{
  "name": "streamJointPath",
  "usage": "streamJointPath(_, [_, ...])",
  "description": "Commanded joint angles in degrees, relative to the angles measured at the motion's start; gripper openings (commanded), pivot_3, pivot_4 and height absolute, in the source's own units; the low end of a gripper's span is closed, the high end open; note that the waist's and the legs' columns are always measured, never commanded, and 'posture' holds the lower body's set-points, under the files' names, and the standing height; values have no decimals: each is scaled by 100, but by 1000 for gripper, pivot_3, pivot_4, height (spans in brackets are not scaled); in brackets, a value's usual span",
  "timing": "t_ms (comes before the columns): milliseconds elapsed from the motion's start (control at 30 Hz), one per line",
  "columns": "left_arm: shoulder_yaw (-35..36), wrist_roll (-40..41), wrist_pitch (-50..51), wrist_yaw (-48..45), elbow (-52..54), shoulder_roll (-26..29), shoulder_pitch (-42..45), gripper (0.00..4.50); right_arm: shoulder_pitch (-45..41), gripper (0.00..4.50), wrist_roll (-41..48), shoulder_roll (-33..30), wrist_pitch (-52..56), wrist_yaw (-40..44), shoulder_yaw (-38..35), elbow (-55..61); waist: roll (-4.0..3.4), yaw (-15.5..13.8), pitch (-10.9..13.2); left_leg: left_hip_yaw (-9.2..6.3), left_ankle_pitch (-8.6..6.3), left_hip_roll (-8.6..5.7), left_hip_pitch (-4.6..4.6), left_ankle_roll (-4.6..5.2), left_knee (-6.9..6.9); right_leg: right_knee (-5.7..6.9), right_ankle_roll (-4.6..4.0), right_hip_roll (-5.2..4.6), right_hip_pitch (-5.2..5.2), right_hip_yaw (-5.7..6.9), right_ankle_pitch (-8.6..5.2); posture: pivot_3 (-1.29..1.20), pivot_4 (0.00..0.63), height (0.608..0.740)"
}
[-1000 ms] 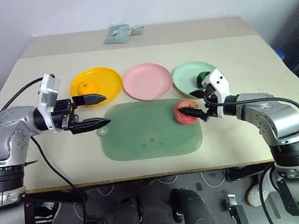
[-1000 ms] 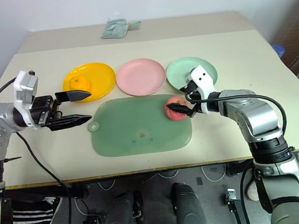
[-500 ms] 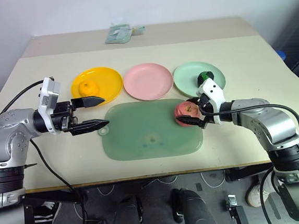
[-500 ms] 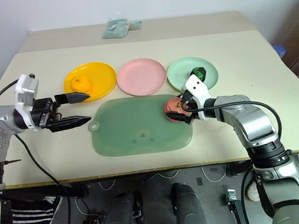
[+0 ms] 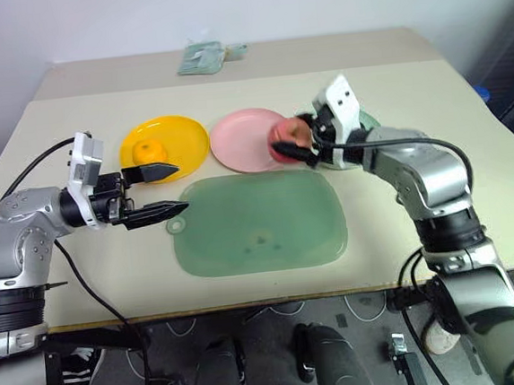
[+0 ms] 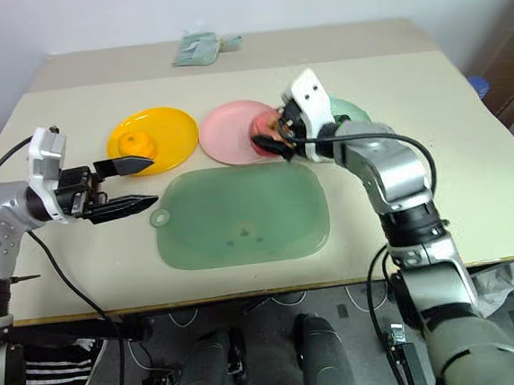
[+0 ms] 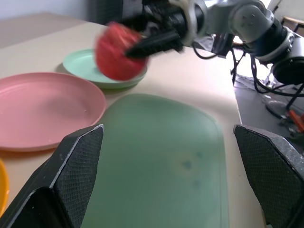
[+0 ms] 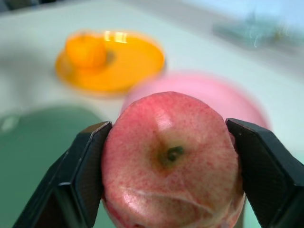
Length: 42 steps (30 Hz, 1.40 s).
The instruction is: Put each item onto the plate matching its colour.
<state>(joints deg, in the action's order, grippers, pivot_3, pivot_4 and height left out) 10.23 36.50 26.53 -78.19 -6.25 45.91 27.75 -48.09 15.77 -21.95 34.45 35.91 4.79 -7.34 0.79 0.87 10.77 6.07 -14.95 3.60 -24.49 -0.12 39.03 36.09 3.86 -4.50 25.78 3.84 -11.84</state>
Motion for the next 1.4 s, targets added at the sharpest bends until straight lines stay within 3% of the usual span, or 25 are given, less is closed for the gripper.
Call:
streamJointPath(33, [205, -211, -407, 291, -114, -42, 65, 4500, -232, 3334, -351, 308, -634, -314, 59, -680, 0, -22, 0, 0, 0, -1, -1, 0, 0, 0, 0, -1, 0, 0, 0, 0, 150, 740])
streamJointPath(200, [303, -393, -727, 773, 82, -148, -286, 4500, -473, 3334, -614, 637, -1155, -418, 101, -1457, -2, 13, 1, 6, 0, -4, -4, 0, 1, -2, 2, -9, 0, -2, 1, 0, 150, 740])
streamJointPath(600, [522, -229, -889, 820, 26, -143, -444, 4500, -665, 3334, -839, 803, -1774, -187, 58, -2444, -2, 26, 1, 7, 1, 1, -3, -1, -1, 3, 2, -4, 5, -2, 2, 0, 150, 740])
streamJointPath(667, [525, -220, -876, 800, 13, -128, -446, 4500, -647, 4306, -742, 819, -1666, -86, 0, -2478, -2, 26, 1, 6, 1, 1, -3, -1, -1, 4, 2, -4, 5, -2, 2, 0, 150, 740])
streamJointPath(700, [528, -213, -874, 789, 13, -124, -443, 4500, -625, 4476, -820, 798, -1716, -104, 43, -2490, -2, 27, 1, 7, 1, 1, -3, -1, -1, 4, 2, -3, 5, -2, 2, 0, 150, 740])
streamJointPath(933, [455, -170, -717, 774, 123, -112, -358, 4500, -558, 4476, -891, 752, -1669, -162, -1, -2223, -3, 25, 1, 7, 1, 1, -3, -1, -1, 4, 2, -4, 5, -2, 2, 0, 150, 740])
streamJointPath(1167, [422, -70, -604, 746, 220, -139, -272, 4500, -101, 4476, -269, 396, -1175, 392, -360, -861, -3, -2, 1, 5, 1, 1, -4, -1, -2, 3, 2, -4, 5, -2, 2, 0, 150, 740])
streamJointPath(1300, [380, -44, -648, 609, 180, -195, -244, 4500, 989, 4476, 675, -366, -803, 1494, -643, 1055, -2, -45, 1, 1, 0, 0, -4, -1, -2, 0, 2, -5, 0, -1, 1, 0, 150, 740])
streamJointPath(1400, [311, -53, -677, 547, 100, -253, -164, 4500, 1595, 4476, 948, -894, -747, 1760, -858, 1775, -2, -24, 1, 0, -1, -2, -3, 1, -2, -5, 3, -8, -4, -1, 1, 0, 150, 740])
